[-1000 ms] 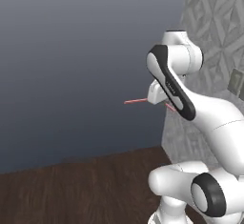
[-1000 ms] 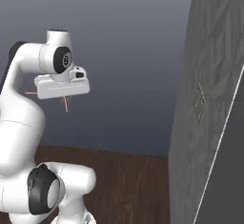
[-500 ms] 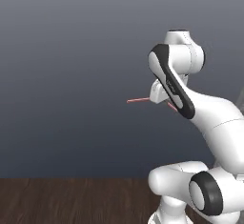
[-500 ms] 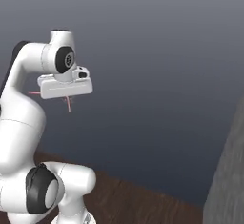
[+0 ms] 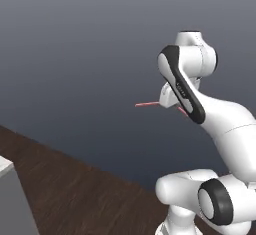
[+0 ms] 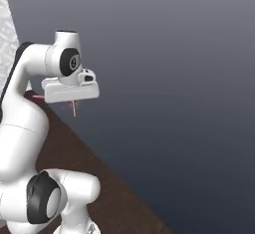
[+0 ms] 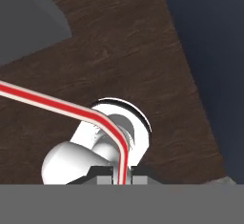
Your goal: Take a straw from the drawer in front and place it inside the glass cup on the dining counter.
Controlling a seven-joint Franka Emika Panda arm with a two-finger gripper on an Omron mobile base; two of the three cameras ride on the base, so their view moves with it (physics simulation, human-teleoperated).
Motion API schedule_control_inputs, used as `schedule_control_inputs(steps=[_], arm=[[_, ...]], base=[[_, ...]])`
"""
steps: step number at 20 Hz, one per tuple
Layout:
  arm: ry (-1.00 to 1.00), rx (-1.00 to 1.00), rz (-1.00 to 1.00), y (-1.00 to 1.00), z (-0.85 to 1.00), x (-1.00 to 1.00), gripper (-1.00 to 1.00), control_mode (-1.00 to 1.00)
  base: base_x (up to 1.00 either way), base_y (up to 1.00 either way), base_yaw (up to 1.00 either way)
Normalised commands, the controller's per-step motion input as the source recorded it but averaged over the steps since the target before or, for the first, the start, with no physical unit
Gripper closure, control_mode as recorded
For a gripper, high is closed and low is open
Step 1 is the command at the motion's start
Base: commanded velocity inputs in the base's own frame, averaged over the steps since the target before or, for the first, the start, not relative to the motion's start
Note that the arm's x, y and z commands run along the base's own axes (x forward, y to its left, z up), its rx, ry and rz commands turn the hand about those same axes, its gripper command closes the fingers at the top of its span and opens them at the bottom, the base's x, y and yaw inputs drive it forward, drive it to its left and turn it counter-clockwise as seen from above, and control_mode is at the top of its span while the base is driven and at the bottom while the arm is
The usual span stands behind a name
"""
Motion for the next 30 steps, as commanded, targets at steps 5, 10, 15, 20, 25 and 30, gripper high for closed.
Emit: schedule_control_inputs(steps=[5, 10, 15, 20, 25, 30], arm=[[0.0, 0.0, 0.0, 0.0, 0.0, 0.0, 1.0, 1.0], [0.0, 0.0, 0.0, 0.0, 0.0, 0.0, 1.0, 1.0], [0.0, 0.0, 0.0, 0.0, 0.0, 0.0, 1.0, 1.0], [0.0, 0.0, 0.0, 0.0, 0.0, 0.0, 1.0, 1.0], [0.0, 0.0, 0.0, 0.0, 0.0, 0.0, 1.0, 1.0], [0.0, 0.0, 0.0, 0.0, 0.0, 0.0, 1.0, 1.0]], base=[[0.99, 0.0, 0.75], [1.0, -0.13, 0.75], [1.0, -0.48, 0.66], [0.99, -0.77, 0.55], [0.84, -0.95, 0.5], [0.91, -0.87, 0.49]])
